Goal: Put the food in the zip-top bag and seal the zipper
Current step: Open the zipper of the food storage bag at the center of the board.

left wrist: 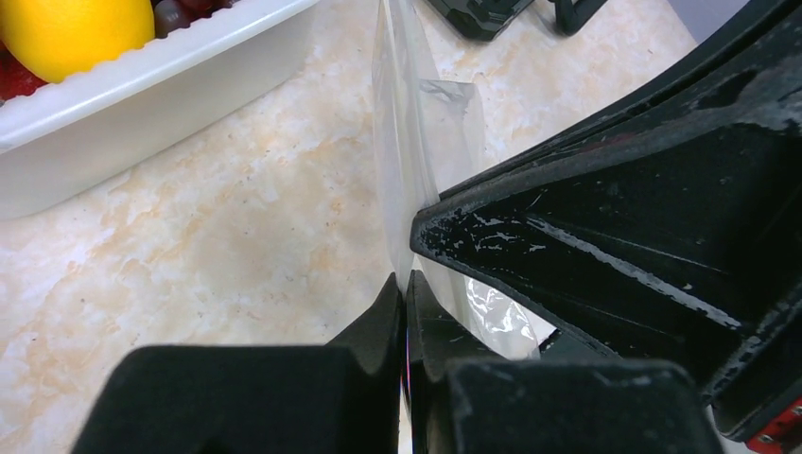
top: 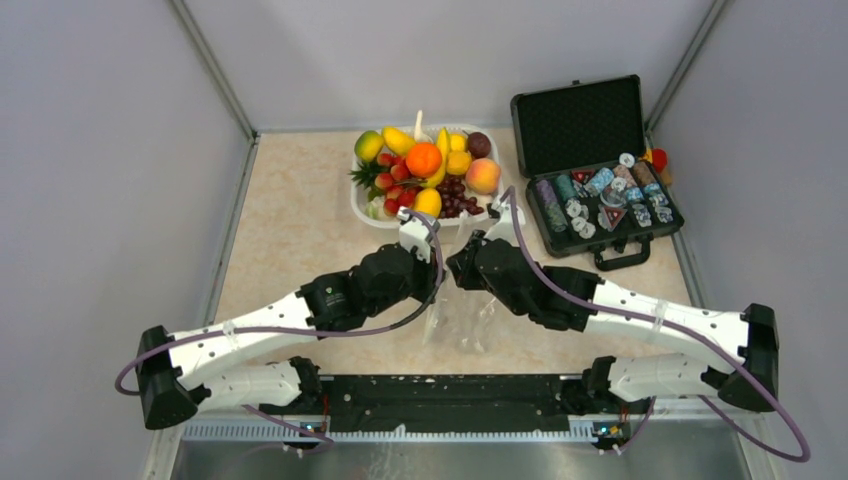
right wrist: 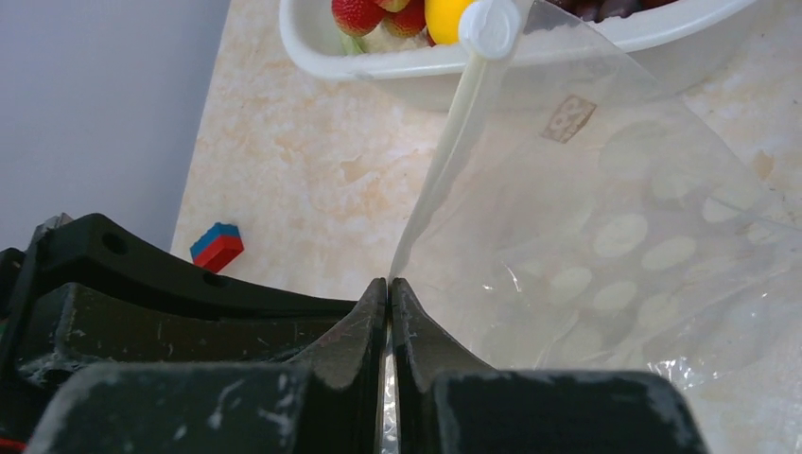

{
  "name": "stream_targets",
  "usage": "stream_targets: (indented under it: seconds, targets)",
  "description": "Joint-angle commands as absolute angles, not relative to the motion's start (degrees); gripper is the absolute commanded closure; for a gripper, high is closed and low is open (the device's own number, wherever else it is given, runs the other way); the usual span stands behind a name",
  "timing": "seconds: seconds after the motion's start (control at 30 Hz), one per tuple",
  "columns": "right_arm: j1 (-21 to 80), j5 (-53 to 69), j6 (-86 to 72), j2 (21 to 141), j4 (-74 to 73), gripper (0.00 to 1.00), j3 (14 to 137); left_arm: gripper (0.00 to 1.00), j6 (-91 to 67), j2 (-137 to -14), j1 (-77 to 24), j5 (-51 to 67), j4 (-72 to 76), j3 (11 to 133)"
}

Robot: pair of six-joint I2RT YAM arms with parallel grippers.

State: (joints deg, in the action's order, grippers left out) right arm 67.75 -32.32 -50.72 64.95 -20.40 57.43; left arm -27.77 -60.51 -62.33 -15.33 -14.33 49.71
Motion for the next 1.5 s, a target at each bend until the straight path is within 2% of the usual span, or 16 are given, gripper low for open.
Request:
stream_targets:
  seconds: [0.0,0.1,0.2,0.43,0.63,0.7,1.0,1.33,1.47]
  targets:
    - [68.4,-32.2,-51.0,65.6,-24.8,0.97,58.4,1.0,-26.1,-59.3,-62.6,-16.8,-13.8,53.8]
    - [68.4,-31.2,-50.6,64.1,-23.2,0.96,57.3,1.0,-26.3,-58.8,-62.6,-18.6,-13.2,52.8]
    - [68.3,-30.5,-50.2,62.7,-22.9,0.89,57.2,1.0,-27.1,-58.7,-62.6,-20.1,-13.3,52.1]
    - [68.3,-32.0,-51.5,62.7,-22.8,0.83,55.9,1.0,-27.2,-58.1,-62.6,-18.0,-11.5,51.5]
    - [68.3,-31.8,-55.2,61.3,-12.7,0.8,50.2,1.0,-27.2,-57.4,-62.6,-16.2,-9.7,50.2]
    - [68.3,-32.8,-55.6,60.6,-12.9,0.75,50.2,1.0,-27.2,-57.6,-62.6,-16.2,-10.4,50.3]
    - [68.4,-35.3,-55.7,55.6,-10.3,0.72,47.7,1.0,-26.6,-57.9,-62.6,-15.0,-10.6,50.8]
    - [67.8,-35.7,-57.1,56.3,-15.9,0.7,50.5,1.0,-26.3,-58.6,-62.6,-11.1,-9.0,51.7]
    - [67.8,-34.6,-57.0,56.6,-17.9,0.59,52.6,1.0,-26.2,-59.0,-62.6,-11.3,-9.7,52.2]
